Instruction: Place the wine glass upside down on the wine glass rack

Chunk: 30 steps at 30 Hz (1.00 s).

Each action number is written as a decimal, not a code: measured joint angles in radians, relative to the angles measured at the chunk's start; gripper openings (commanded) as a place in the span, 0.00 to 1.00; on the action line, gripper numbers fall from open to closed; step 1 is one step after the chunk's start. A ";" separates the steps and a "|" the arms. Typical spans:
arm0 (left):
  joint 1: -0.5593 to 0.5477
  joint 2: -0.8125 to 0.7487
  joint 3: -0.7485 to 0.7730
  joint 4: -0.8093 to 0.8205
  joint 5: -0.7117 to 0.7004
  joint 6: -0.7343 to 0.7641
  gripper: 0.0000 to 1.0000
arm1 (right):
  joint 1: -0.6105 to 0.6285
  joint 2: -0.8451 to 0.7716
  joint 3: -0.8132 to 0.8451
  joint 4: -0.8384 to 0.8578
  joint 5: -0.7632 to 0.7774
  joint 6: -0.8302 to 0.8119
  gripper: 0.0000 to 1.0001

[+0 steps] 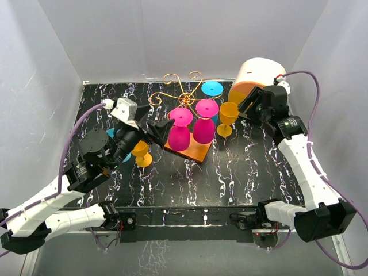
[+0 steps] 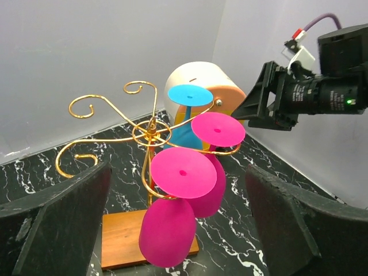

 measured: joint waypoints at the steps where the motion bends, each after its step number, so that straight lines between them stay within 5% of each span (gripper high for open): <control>1: 0.000 0.000 -0.007 0.003 0.000 -0.003 0.99 | -0.001 0.008 -0.014 -0.008 0.007 -0.003 0.57; 22: 0.000 0.020 -0.034 0.001 0.082 -0.016 0.98 | -0.003 0.396 0.010 0.059 0.083 -0.029 0.29; 30: 0.000 0.014 -0.034 0.005 0.083 -0.015 0.98 | -0.003 0.404 0.053 0.052 0.099 -0.118 0.00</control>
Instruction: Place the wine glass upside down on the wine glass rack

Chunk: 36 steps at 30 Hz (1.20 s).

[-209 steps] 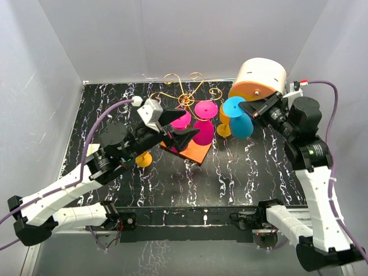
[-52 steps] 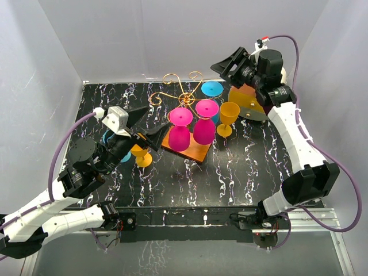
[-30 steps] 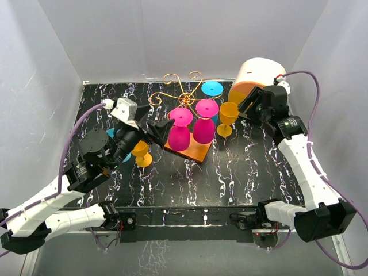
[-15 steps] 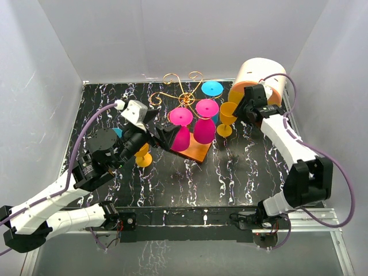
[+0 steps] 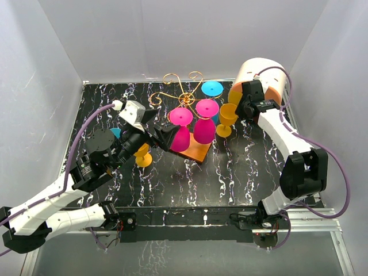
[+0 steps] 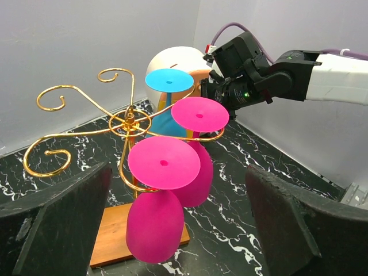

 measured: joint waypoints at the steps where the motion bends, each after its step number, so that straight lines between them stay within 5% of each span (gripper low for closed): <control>1: 0.000 0.000 0.000 0.000 0.002 0.000 0.99 | 0.000 0.000 0.003 -0.003 0.002 -0.010 0.00; 15: 0.000 0.026 0.008 0.002 0.056 -0.005 0.99 | 0.003 -0.068 0.044 -0.117 0.013 -0.066 0.00; 26: 0.000 0.083 0.059 0.033 0.158 -0.069 0.98 | 0.006 -0.641 -0.163 -0.145 0.079 0.011 0.00; 36: 0.000 0.156 0.092 0.103 0.237 -0.235 0.98 | 0.006 -0.926 -0.218 -0.132 0.095 0.118 0.00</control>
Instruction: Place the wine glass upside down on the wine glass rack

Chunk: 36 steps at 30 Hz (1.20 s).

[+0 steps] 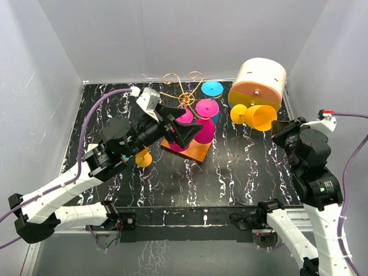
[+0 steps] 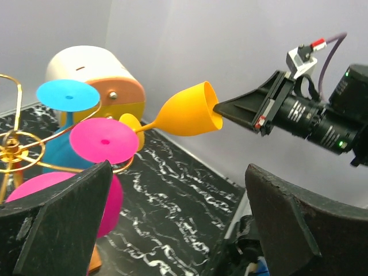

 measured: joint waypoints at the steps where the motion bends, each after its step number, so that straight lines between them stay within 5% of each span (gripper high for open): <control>1: 0.000 0.012 0.009 0.004 0.004 -0.023 0.98 | 0.000 -0.012 0.000 0.003 -0.002 0.005 0.00; 17: 0.000 0.309 0.241 0.097 0.043 -0.557 0.89 | 0.000 -0.085 0.049 0.234 -0.076 0.074 0.00; 29: 0.000 0.454 0.303 0.282 0.056 -0.793 0.87 | 0.000 -0.130 0.050 0.436 -0.185 0.123 0.00; 36: 0.000 0.476 0.315 0.380 0.033 -0.874 0.69 | 0.000 -0.136 0.022 0.510 -0.269 0.151 0.00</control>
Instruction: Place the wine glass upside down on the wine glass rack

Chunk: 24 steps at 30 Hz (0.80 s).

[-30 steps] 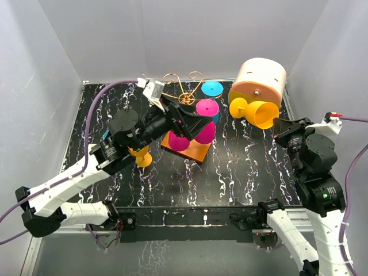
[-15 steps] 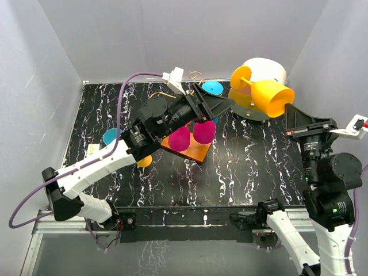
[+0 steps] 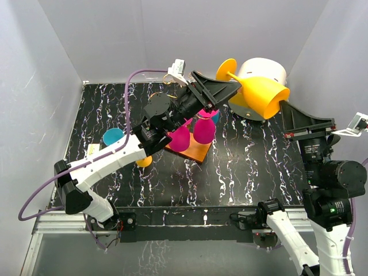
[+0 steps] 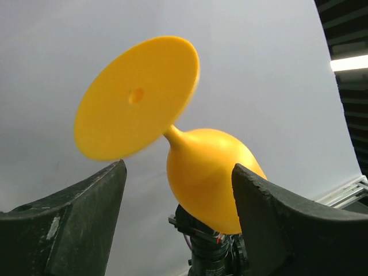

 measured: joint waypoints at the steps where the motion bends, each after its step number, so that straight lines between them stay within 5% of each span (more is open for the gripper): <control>1: 0.000 0.002 0.000 0.014 -0.005 -0.005 0.67 | 0.000 0.000 -0.003 0.011 -0.018 0.000 0.00; 15: 0.000 0.006 0.000 0.146 -0.056 -0.074 0.49 | -0.001 0.003 -0.034 0.143 -0.233 -0.028 0.00; 24: 0.003 0.005 0.001 0.180 -0.080 -0.093 0.06 | -0.002 0.011 -0.064 0.154 -0.305 -0.064 0.00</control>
